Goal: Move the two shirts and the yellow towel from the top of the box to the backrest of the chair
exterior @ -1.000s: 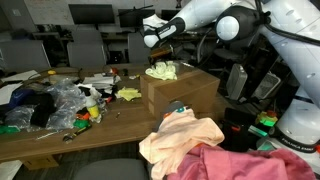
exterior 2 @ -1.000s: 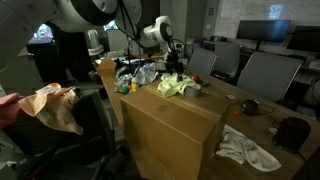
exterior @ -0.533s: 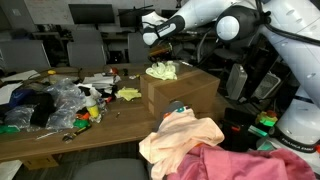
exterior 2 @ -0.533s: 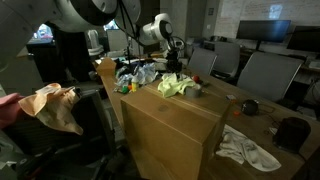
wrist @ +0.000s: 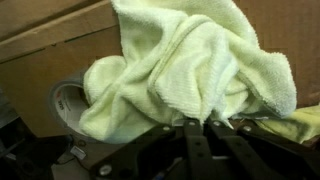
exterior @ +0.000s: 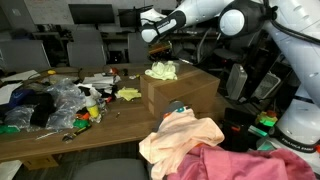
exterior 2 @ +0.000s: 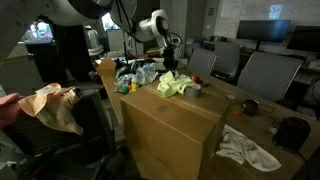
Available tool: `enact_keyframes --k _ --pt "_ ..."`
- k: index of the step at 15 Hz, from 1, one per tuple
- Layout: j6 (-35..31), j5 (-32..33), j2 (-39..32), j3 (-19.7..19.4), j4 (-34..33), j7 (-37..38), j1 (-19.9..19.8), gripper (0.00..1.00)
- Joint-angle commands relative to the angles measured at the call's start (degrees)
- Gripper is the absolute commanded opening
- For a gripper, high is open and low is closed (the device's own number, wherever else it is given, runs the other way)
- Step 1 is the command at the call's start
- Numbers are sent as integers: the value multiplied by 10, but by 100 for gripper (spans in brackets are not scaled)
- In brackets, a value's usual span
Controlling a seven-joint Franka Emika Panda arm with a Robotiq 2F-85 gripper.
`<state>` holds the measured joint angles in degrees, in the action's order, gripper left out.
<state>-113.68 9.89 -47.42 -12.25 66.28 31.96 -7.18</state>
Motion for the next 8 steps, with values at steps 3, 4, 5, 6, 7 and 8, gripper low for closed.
enact_keyframes --k 3,4,5,6,7,8 --pt "-2 13 156 0 176 -24 58 1" --pt "-1 18 180 2 202 -26 69 1" --pt "2 24 205 3 229 -24 80 1" --pt "6 30 233 5 257 -22 91 1" --pt "10 38 258 8 284 -18 100 1" --pt "14 47 285 11 312 -16 109 1"
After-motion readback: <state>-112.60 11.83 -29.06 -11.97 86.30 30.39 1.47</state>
